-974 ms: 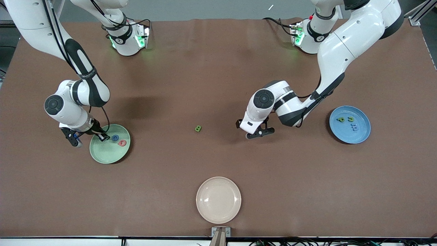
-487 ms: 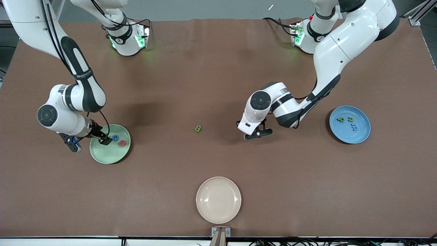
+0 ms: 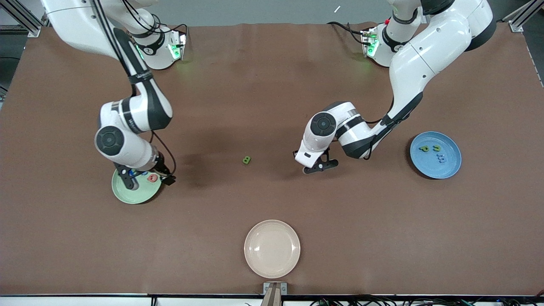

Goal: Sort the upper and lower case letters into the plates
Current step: 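Drop the N into the green plate while the left gripper grasps the x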

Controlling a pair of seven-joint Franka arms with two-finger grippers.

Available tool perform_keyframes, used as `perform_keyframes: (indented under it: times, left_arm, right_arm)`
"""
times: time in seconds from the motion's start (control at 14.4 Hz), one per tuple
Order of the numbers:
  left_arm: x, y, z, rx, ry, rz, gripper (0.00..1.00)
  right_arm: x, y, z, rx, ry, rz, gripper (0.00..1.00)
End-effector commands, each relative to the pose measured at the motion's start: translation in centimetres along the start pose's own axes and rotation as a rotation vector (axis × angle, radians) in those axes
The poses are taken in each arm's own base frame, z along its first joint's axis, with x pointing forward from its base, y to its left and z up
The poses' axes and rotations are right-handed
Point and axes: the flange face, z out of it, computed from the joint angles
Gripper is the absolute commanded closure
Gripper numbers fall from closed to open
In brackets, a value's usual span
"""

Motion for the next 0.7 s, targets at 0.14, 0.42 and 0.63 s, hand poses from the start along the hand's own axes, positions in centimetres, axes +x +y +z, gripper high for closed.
perform_keyframes:
  times: [0.14, 0.42, 0.63]
  left_arm:
    - [-0.2, 0.1, 0.8, 0.011, -0.014, -0.056, 0.78]
    - [0.7, -0.4, -0.4, 0.014, 0.006, -0.081, 0.84]
    - [1.7, -1.6, -1.3, 0.056, 0.018, -0.096, 0.85]
  right_arm:
    - [-7.4, -3.9, 1.8, 0.106, -0.052, 0.114, 0.0]
    - [-16.0, -7.5, 5.6, 0.082, -0.017, 0.023, 0.0]
    - [-18.6, -7.2, 6.7, 0.061, 0.027, -0.211, 0.0]
